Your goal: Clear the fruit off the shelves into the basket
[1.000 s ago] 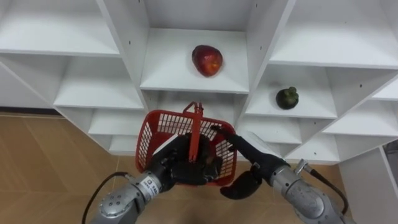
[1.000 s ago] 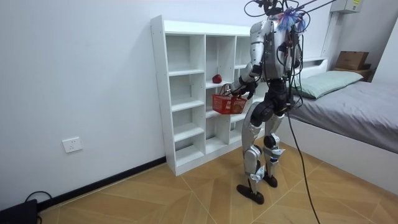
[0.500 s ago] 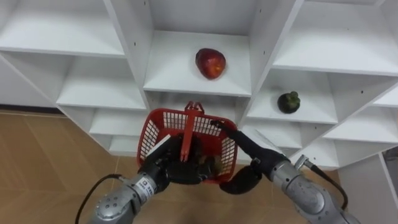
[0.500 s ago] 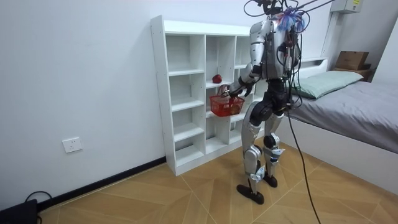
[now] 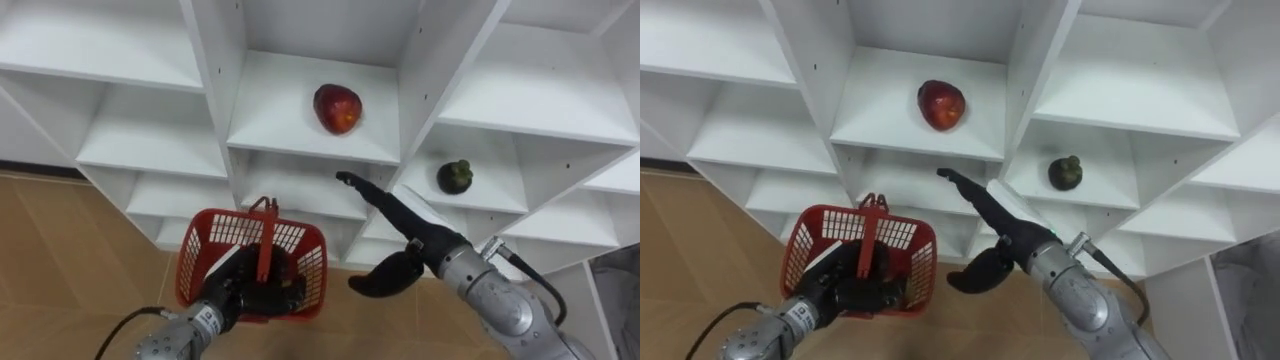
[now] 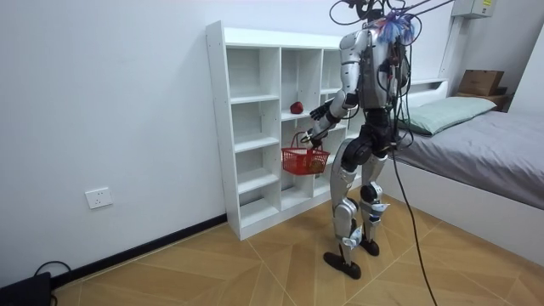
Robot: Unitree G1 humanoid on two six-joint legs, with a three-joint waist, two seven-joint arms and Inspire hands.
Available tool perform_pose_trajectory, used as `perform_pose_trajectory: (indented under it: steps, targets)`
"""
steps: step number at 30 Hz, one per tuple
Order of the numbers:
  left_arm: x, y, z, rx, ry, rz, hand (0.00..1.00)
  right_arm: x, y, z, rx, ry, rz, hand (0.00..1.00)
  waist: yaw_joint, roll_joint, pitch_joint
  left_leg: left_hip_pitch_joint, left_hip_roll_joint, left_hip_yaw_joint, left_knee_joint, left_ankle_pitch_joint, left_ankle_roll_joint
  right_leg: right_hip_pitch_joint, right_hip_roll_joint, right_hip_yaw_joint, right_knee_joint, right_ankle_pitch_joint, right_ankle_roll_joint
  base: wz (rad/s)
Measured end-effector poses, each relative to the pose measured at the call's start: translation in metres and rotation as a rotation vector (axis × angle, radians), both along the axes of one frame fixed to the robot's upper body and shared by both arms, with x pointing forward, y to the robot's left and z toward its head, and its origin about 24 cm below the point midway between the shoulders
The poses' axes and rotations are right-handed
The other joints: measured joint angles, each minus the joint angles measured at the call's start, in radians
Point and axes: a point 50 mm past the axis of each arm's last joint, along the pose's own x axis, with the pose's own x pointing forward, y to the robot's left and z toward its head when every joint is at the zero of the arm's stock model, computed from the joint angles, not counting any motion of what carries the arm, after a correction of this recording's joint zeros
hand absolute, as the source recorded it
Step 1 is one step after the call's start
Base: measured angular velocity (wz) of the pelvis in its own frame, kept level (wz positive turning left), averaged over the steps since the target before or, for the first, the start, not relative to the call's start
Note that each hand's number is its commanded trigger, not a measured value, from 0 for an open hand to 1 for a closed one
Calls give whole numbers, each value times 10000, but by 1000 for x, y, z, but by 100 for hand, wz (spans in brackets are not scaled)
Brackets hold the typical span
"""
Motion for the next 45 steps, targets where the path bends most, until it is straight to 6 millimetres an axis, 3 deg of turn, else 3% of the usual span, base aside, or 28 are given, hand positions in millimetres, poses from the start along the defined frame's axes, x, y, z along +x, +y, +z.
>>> perform_pose_trajectory:
  steps: [11,26,37,45]
  targets:
    - [-6,7,-10,51,503,485,100,6,14,34,699,-1292,542,0,122,21,8,204,2,-23,-25,-4,-6,220,-7,-84,-5,1,1,1]
    - [-13,3,-16,93,699,838,100,12,7,49,2073,-2249,-582,0,120,52,-1,509,-34,-275,-188,0,-24,746,2,-408,-337,59,19,4]
    - [-18,7,-24,141,1123,1401,100,15,7,58,3133,-3110,-1427,0,113,57,1,594,-32,-344,-242,8,-38,833,10,-399,-331,59,19,0]
    - [-18,8,-24,396,1065,1311,100,32,-9,71,3963,-4013,-2972,0,69,82,15,392,-35,-531,-20,8,-43,787,-5,-602,-338,61,16,6]
